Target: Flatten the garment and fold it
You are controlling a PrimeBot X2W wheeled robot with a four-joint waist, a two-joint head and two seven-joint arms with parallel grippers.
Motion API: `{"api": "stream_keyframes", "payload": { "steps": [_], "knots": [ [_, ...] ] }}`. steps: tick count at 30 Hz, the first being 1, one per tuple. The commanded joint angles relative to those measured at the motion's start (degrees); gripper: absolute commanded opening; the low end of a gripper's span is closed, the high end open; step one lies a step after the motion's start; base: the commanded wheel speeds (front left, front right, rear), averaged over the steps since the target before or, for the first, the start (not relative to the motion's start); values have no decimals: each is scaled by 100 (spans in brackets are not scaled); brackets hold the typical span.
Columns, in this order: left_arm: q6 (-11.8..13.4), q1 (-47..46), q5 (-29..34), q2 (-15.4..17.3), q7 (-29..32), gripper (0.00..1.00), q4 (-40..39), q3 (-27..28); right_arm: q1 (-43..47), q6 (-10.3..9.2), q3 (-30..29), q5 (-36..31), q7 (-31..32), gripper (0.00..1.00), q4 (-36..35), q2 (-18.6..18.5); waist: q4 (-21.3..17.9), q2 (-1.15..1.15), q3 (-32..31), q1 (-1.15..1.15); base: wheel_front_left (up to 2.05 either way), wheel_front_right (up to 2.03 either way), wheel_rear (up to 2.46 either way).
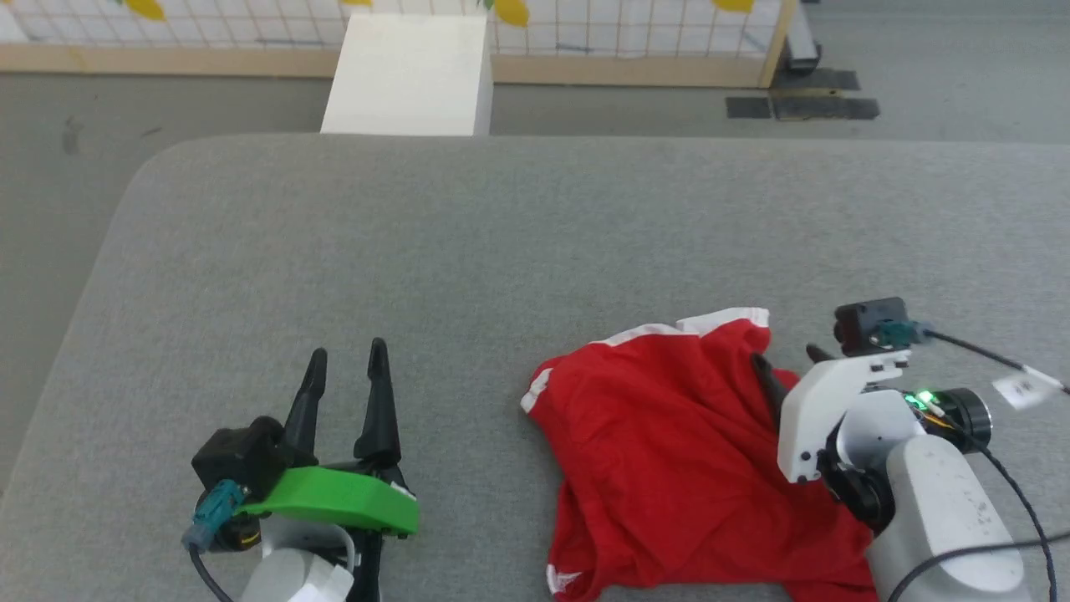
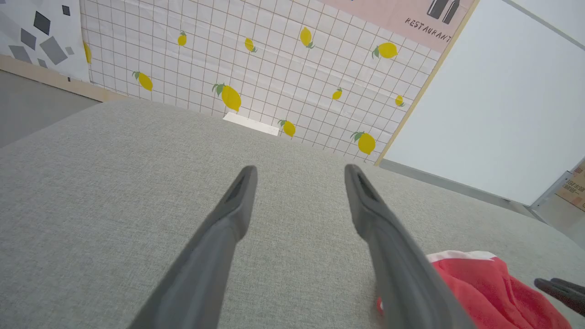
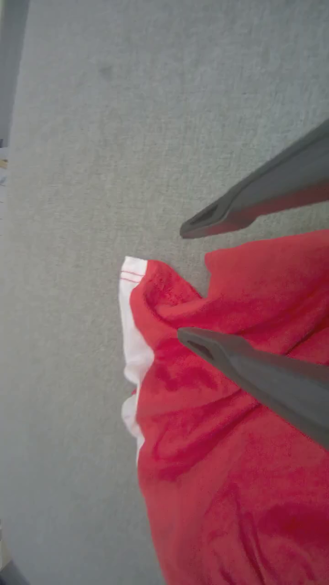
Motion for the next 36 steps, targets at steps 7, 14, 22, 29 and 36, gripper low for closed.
{"api": "stream_keyframes", "payload": {
  "steps": [7, 14, 22, 29, 36],
  "knots": [
    [34, -212, -92, -13, -22, 100, -7, -34, -457, -9, 167, -423, 1900, 16, 821, -4, 332, 0, 375, 0, 0, 0, 0],
    [85, -106, -92, -13, -22, 100, -11, 48, -135, -9, -720, -700, 819, 0, -171, -4, 201, 0, 197, 0, 0, 0, 0],
    [61, 52, -15, -13, -22, 100, -2, 170, 839, -9, -1732, -583, 556, 0, -860, -4, -160, 0, -86, 0, 0, 0, 0],
    [-3, 48, 27, -13, -22, 100, 71, 96, 1196, -9, -1826, -308, 863, 100, -804, -4, -391, 0, -150, 0, 0, 0, 0],
    [16, -36, -238, -13, 47, 100, 469, -298, 1524, -9, -1671, 26, -195, 100, -1268, -4, -476, 0, -321, 0, 0, 0, 0]
  ]
}}
